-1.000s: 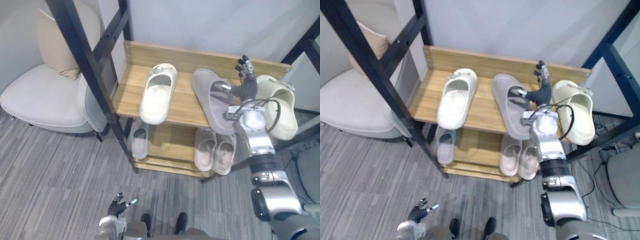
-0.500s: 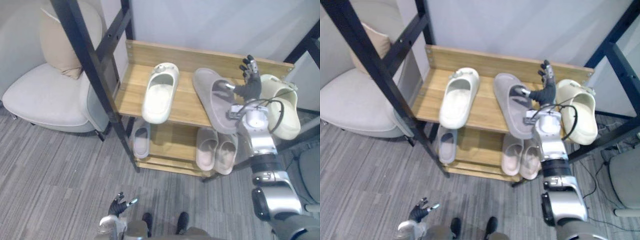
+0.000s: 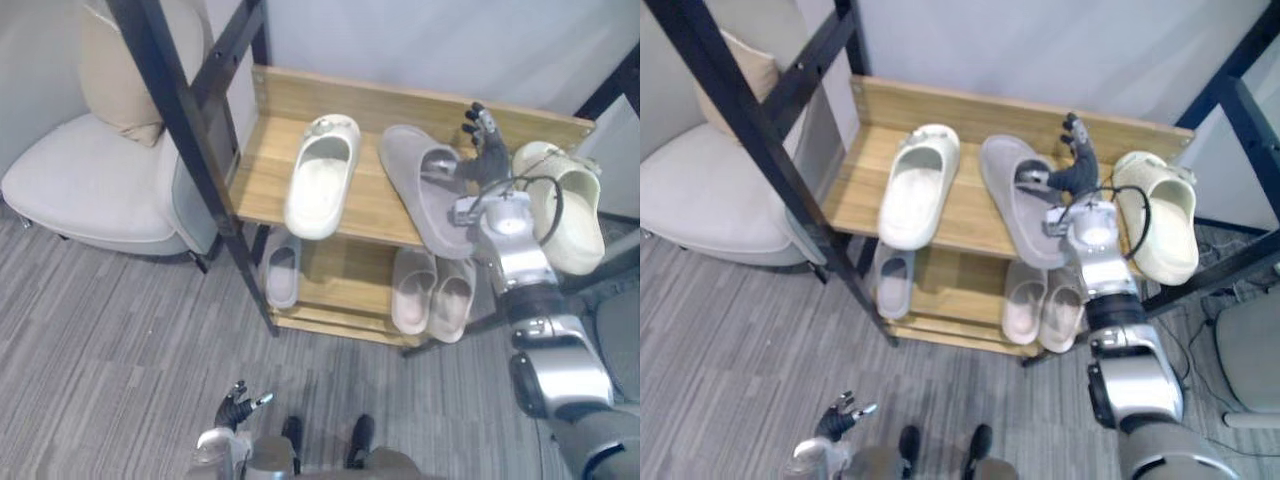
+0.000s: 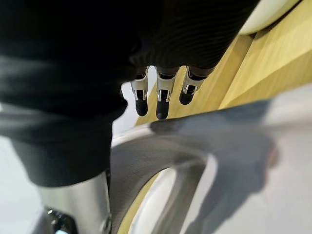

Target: Organize the slippers on the shoe rack

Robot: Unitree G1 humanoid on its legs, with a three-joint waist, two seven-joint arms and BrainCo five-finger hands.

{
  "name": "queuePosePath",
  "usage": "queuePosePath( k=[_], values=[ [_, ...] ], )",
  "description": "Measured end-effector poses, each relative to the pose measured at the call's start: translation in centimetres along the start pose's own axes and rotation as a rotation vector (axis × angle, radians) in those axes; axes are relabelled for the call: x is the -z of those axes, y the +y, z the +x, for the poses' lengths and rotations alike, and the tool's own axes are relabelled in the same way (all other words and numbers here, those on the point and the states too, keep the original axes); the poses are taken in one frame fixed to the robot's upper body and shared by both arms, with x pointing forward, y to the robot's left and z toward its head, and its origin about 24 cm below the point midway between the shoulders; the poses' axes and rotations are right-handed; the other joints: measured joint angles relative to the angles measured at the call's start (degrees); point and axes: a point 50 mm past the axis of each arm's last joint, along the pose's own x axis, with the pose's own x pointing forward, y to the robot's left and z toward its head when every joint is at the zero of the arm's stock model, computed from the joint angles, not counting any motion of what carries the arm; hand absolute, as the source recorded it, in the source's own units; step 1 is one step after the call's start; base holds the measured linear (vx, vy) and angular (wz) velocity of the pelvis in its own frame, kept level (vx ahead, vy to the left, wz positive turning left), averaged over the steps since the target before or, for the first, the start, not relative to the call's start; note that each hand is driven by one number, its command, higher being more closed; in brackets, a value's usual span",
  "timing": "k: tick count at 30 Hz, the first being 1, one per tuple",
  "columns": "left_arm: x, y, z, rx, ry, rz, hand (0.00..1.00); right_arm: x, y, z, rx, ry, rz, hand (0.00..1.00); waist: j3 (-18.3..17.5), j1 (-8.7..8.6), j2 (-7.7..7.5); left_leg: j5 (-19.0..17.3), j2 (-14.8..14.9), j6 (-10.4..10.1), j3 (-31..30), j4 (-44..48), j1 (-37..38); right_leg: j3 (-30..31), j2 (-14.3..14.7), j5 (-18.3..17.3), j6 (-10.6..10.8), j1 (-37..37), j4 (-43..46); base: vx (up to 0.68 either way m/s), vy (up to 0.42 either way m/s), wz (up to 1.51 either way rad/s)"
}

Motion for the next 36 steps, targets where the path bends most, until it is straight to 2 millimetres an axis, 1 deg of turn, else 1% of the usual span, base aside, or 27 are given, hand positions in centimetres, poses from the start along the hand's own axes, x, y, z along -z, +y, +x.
queuePosePath(
  k=[4, 9, 11, 12, 18, 23, 24, 25, 27, 29, 31, 33, 34, 36],
  values=[
    [-0.3, 0.0, 0.1, 0.001, -0.009, 0.000, 0.00, -0.6, 0.6, 0.9, -0.047, 0.018, -0.045, 1.00, 0.5, 0.27, -0.34, 0.1, 0.0, 0.0, 0.2, 0.0, 0.0, 0.2, 0.0, 0.1, 0.0, 0.0, 0.0, -0.03, 0.000, -0.02],
    [-0.6, 0.2, 0.2, -0.003, -0.016, -0.016, 0.00, -1.9, 1.0, 1.7, -0.079, -0.005, -0.061, 1.00, 1.3, 0.63, -0.96, 0.2, 0.1, -0.1, 0.7, -0.3, 0.1, 0.6, 0.0, 0.3, -0.1, -0.4, 0.0, 0.00, 0.009, -0.04],
    [-0.6, 0.2, 0.2, -0.004, -0.017, -0.017, 0.00, -2.1, 1.0, 1.8, -0.077, -0.010, -0.060, 1.00, 1.3, 0.72, -0.99, 0.2, 0.2, 0.0, 0.9, -0.4, 0.0, 0.7, 0.1, 0.6, -0.4, -0.6, 0.0, 0.00, 0.020, -0.10],
    [-0.6, 0.2, 0.2, -0.005, -0.016, -0.020, 0.00, -2.3, 1.0, 1.8, -0.077, -0.016, -0.059, 1.00, 1.3, 0.70, -0.99, 0.3, 0.5, 0.0, 1.3, -0.7, 0.1, 1.0, 0.5, 1.4, -0.9, -0.9, -0.1, 0.00, 0.026, -0.12],
    [-0.6, 0.3, 0.2, -0.008, -0.015, -0.020, 0.00, -2.5, 1.0, 1.8, -0.073, -0.028, -0.055, 1.00, 1.4, 0.44, -1.20, 0.3, 0.5, 0.0, 1.5, -0.8, 0.2, 1.2, 0.5, 2.2, -0.7, -0.7, -0.6, 0.00, 0.006, -0.02],
    [-0.5, 0.4, 0.2, -0.011, -0.012, -0.020, 0.00, -2.2, 1.7, 0.0, -0.100, -0.077, -0.046, 1.00, 1.5, 0.07, -1.24, 0.3, 0.6, 0.0, 1.4, -0.9, 1.2, 1.3, 0.5, 2.2, -0.7, 0.3, -0.7, 0.00, 0.000, 0.00],
    [-0.5, 0.4, 0.2, -0.012, -0.011, -0.021, 0.00, -2.3, 1.7, -0.8, -0.099, -0.109, -0.035, 1.00, 1.5, -0.10, -1.24, 0.3, 0.5, 0.0, 1.4, -0.9, 1.2, 1.4, 0.4, 2.2, -0.7, 0.3, -0.7, 0.00, 0.000, 0.00],
    [-0.5, 0.4, 0.2, -0.012, -0.010, -0.021, 0.00, -2.3, 1.7, -1.0, -0.097, -0.118, -0.031, 1.00, 1.5, -0.11, -1.23, 0.3, 0.5, 0.0, 1.4, -0.9, 1.2, 1.4, 0.4, 2.2, -0.7, 0.3, -0.7, 0.00, 0.000, 0.00],
    [-0.5, 0.4, 0.1, -0.013, -0.009, -0.022, 0.00, -2.3, 1.2, -2.3, -0.070, -0.156, -0.007, 1.00, 1.5, -0.27, -1.24, 0.3, 0.5, 0.0, 1.4, -0.8, 1.2, 1.4, 0.4, 2.2, -0.7, 0.3, -0.6, -0.02, 0.000, 0.00],
    [-0.4, 0.4, 0.1, -0.014, -0.007, -0.022, 0.00, -2.4, 0.3, -3.5, -0.023, -0.192, 0.024, 1.00, 1.4, -0.66, -1.22, 0.3, 0.4, 0.0, 1.5, -0.8, 1.2, 1.5, 0.4, 2.2, -0.7, 0.3, -0.6, -0.03, -0.002, -0.02],
    [-0.2, 0.6, 0.0, -0.018, -0.003, -0.022, 0.00, -3.0, -0.4, -4.6, 0.014, -0.247, 0.058, 1.00, 1.3, -1.35, -1.19, 0.3, 0.4, 0.0, 1.5, -0.7, 1.2, 1.6, 0.3, 2.2, -0.7, 0.3, -0.6, -0.04, -0.006, -0.03],
    [0.1, 0.7, -0.1, -0.024, 0.005, -0.023, 0.00, -4.0, -0.8, -5.3, 0.038, -0.310, 0.100, 1.00, 1.3, -2.18, -1.16, 0.3, 0.4, 0.0, 2.0, -0.7, 1.4, 2.0, 0.3, 2.2, -0.6, 0.3, -0.6, -0.04, -0.007, -0.11],
    [0.2, 0.8, -0.2, -0.029, 0.010, -0.026, 0.00, -4.8, -1.0, -6.0, 0.055, -0.364, 0.120, 1.00, 1.2, -2.80, -1.11, 0.3, 0.4, 0.0, 2.4, -0.7, 1.5, 2.3, 0.3, 2.2, -0.6, 0.3, -0.6, -0.05, -0.011, -0.17],
    [0.4, 0.8, -0.2, -0.026, 0.016, -0.011, 0.00, -5.6, -1.4, -7.1, 0.072, -0.426, 0.152, 1.00, 1.0, -3.20, -0.87, 0.3, 0.4, 0.1, 2.8, -0.7, 1.7, 2.7, 0.3, 2.2, -0.6, 0.3, -0.6, -0.05, -0.012, -0.13]
  ],
)
